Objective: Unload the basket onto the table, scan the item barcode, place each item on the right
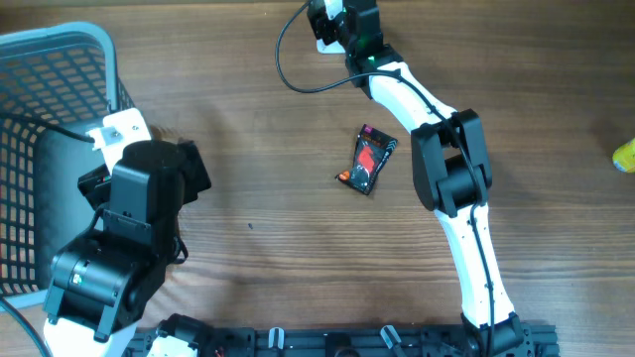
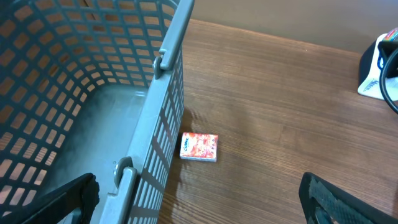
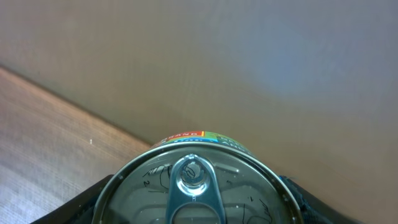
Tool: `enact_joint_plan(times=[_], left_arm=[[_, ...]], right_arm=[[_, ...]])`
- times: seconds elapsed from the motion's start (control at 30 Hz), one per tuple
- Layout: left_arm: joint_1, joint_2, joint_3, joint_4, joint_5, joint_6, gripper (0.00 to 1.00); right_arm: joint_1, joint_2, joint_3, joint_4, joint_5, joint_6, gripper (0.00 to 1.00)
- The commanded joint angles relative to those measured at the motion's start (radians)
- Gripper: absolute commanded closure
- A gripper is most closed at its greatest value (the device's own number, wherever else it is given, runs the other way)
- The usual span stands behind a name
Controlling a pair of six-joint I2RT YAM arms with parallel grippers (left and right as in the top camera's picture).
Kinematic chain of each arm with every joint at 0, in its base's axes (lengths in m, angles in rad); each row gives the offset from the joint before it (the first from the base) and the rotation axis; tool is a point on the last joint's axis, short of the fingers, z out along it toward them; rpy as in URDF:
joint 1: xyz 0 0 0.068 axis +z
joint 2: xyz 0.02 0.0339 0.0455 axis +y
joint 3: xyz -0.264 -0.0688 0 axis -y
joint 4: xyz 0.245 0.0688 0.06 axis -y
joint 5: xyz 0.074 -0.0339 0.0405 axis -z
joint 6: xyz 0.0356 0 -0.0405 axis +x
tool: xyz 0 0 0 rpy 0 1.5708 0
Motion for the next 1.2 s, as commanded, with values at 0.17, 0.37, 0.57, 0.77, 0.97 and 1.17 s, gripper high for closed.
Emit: enact_joint_plan(times=[0.17,0.37,0.57,0.77,0.97,1.17], left_arm=[[-0.005,0.001,0.002,0.0,-0.018,-0.01,0.0],[-0.005,0.001,0.002,-0.001,-0.018,-0.01,0.0],[-0.005,0.001,0.002,0.001,-0.017,-0.01,0.0],[-0.005,0.001,0.002,0.003,-0.017,-0.018,0.0],[-0.005,0.001,0.002,0.003,-0.017,-0.018,0.0],[-0.005,0.001,0.002,0.002,-0.017,-0.018,0.0]], right_arm=[[0.0,-0.169,0.027,-0.118,0.109,0.009,0.4],[-0.008,-0.272,0.027,-0.252,0.166,0.01,0.41],[-0.032,-0.359,0.027,-0.415,0.334,0.013,0.41],[-0.114,-0.391,0.027,-0.614,0.46,0.055,0.4],[-0.25,-0.391,0.027,-0.775,0.451,0.239,0.41],[-0.406,-0.391,0.027,-0.924,0.275,0.363,0.44]])
